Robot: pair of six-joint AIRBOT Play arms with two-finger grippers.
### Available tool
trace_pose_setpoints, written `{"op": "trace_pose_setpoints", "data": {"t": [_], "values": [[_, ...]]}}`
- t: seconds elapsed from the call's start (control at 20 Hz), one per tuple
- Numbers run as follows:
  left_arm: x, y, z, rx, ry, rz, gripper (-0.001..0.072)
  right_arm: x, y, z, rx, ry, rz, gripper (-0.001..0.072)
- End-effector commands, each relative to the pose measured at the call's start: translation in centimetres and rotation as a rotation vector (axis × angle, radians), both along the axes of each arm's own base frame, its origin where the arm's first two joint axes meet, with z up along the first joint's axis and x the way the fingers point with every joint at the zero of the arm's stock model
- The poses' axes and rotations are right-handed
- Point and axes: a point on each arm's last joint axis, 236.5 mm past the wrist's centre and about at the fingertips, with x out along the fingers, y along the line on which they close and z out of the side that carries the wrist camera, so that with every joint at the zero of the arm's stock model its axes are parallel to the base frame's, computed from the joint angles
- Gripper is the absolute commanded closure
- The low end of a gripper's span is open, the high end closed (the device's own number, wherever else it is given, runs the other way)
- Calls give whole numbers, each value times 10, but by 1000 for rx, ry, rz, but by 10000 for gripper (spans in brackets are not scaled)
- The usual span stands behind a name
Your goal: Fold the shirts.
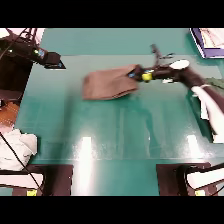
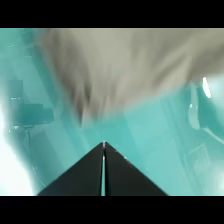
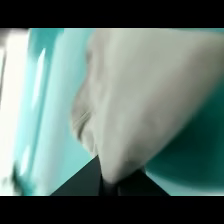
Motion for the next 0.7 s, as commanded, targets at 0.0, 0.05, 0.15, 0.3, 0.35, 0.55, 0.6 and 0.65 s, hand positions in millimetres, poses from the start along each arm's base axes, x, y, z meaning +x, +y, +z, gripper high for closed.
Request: {"op": "trace_pose_setpoints", "data": {"t": [0.0, 0.05, 0.15, 0.3, 0.35, 0.55, 0.6, 0.65], "values": [[-6, -40, 3, -9, -32, -71, 684, -6, -130, 24, -123, -41, -226, 700], [-7, -51, 5, -13, -44, -87, 684, -10, -169, 31, -165, -57, -297, 700], [-9, -71, 8, -21, -69, -116, 684, -20, -239, 47, -234, -89, -429, 700], [-14, -94, 8, -30, -84, -154, 684, -36, -320, 59, -298, -114, -597, 700], [-17, -100, 9, -31, -86, -166, 684, -40, -341, 61, -313, -115, -637, 700], [-25, -115, 9, -34, -87, -198, 684, -37, -400, 76, -351, -149, -722, 700], [-25, -116, 10, -41, -81, -194, 684, -32, -408, 84, -358, -168, -732, 700], [-25, -116, 9, -46, -71, -179, 684, -28, -418, 94, -368, -191, -744, 700]]}}
